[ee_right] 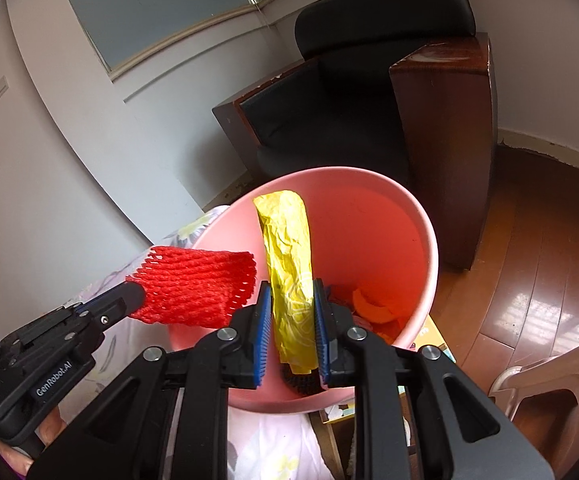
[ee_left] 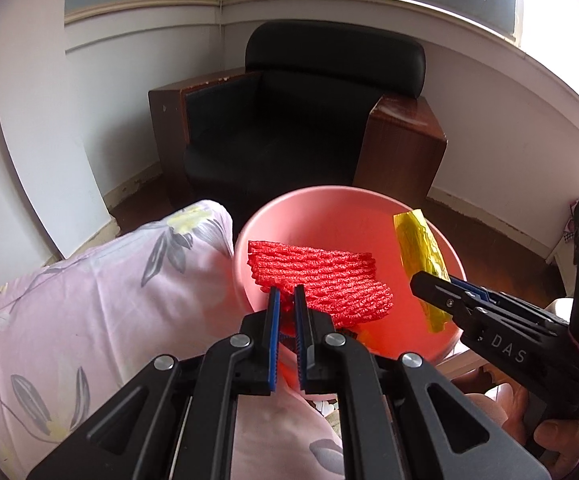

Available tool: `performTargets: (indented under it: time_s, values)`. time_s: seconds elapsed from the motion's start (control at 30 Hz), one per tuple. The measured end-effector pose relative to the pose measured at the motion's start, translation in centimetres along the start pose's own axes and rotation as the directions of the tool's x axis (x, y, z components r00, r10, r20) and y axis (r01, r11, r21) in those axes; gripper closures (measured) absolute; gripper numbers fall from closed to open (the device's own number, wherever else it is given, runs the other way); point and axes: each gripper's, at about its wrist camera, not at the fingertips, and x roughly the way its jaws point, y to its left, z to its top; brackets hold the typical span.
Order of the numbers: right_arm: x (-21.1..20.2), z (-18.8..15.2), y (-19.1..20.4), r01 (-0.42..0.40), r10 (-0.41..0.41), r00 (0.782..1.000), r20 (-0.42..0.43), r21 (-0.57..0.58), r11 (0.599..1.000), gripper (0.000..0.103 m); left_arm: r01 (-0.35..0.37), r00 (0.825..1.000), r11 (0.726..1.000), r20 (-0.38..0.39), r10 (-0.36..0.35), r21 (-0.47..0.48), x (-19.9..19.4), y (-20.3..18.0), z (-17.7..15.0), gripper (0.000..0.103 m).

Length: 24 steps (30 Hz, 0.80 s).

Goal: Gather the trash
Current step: 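Open both tools to drop the net and bag into the bucket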

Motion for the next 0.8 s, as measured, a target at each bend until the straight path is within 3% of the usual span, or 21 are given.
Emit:
performTargets:
  time_s: [0.53,0.63,0.7,0.8]
  values:
    - [1.5,0.5,-0.3,0.064,-0.065,0.998,-0.015,-0.029,0.997,0.083,0.009,0.999,1.000,-0.054,-0.007,0.022,3.8,-0.2,0.3,0.095]
    - [1.7,0.7,-0.2,0.069,-0.070,0.997,-0.020,-0.024,0.997,0.082,0.014,0.998,1.000,-0.058,-0.012,0.026,3.9,-0.2,0.4,0.084]
    - [1.8,0.7,-0.3,0.070,-0.070,0.997,-0.025,-0.016,0.997,0.081,0.013,0.998,1.000,-0.057,-0.012,0.026,3.9,-0.4,0.4,0.067]
    - [1.7,0.8,-0.3,0.063,-0.063,0.998,-0.015,-0.007,0.998,0.072,0.012,0.999,0.999,-0.039,-0.011,0.032,3.4,-0.4,0.5,0.063]
